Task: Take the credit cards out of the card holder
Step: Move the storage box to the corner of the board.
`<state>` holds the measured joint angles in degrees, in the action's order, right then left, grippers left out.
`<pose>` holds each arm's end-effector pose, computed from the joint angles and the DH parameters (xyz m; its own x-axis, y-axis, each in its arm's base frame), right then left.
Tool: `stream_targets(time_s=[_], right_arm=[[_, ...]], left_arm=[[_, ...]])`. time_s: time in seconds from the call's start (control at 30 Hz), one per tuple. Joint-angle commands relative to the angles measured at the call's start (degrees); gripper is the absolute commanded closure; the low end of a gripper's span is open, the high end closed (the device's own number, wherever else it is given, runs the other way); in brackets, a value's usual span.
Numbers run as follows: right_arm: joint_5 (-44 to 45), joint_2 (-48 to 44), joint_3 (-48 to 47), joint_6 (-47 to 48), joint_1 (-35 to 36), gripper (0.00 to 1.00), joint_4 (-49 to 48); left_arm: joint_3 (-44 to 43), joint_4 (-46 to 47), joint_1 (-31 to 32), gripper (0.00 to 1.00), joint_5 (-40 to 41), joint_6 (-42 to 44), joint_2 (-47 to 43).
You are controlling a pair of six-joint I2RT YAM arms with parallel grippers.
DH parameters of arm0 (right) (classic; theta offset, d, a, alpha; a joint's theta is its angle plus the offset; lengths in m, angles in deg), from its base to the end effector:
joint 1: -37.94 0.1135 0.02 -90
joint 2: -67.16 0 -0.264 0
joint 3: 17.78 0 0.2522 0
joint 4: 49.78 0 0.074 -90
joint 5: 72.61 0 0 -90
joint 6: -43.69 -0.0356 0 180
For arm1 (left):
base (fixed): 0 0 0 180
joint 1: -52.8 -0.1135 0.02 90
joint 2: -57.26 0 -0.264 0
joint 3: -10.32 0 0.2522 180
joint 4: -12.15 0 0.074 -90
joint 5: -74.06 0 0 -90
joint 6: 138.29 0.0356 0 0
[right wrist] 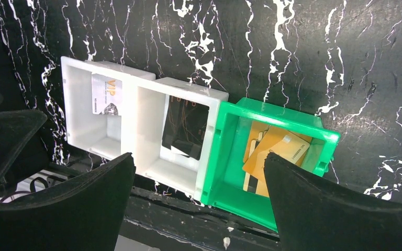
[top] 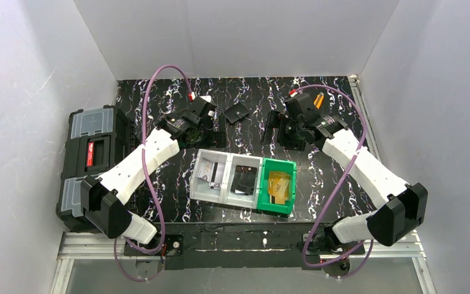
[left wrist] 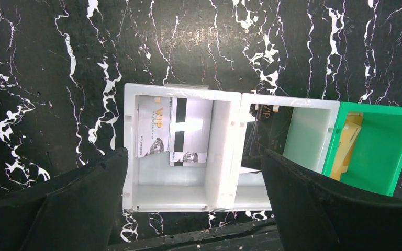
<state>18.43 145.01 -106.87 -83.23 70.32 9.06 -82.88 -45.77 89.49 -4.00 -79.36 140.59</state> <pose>0.2416 0.1525 0.3398 -0.8140 0.1950 -0.5471 -0.0452 0.9179 0.3943 0.2534 -0.1796 0.3380 -0.7553 -0.0669 -0.6520 0.0979 0.9721 -0.2132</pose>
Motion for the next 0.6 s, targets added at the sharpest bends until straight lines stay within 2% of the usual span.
stream_targets(time_s=[0.0, 0.27, 0.57], right_arm=[[-0.6, 1.1, -3.0, -0.4, 0.1, 0.0, -0.2], [-0.5, 3.3, -5.3, -0.5, 0.1, 0.0, 0.7], [-2.6, 7.8, -8.0, -0.7, 0.1, 0.0, 1.6]], left_arm=[[-0.6, -0.7, -0.3, 0.0, 0.6, 0.8, -3.4], [-4.3, -4.7, -0.5, 0.0, 1.4, 2.6, -0.6], [-2.5, -4.7, -2.6, 0.01, 0.0, 1.7, -2.0]])
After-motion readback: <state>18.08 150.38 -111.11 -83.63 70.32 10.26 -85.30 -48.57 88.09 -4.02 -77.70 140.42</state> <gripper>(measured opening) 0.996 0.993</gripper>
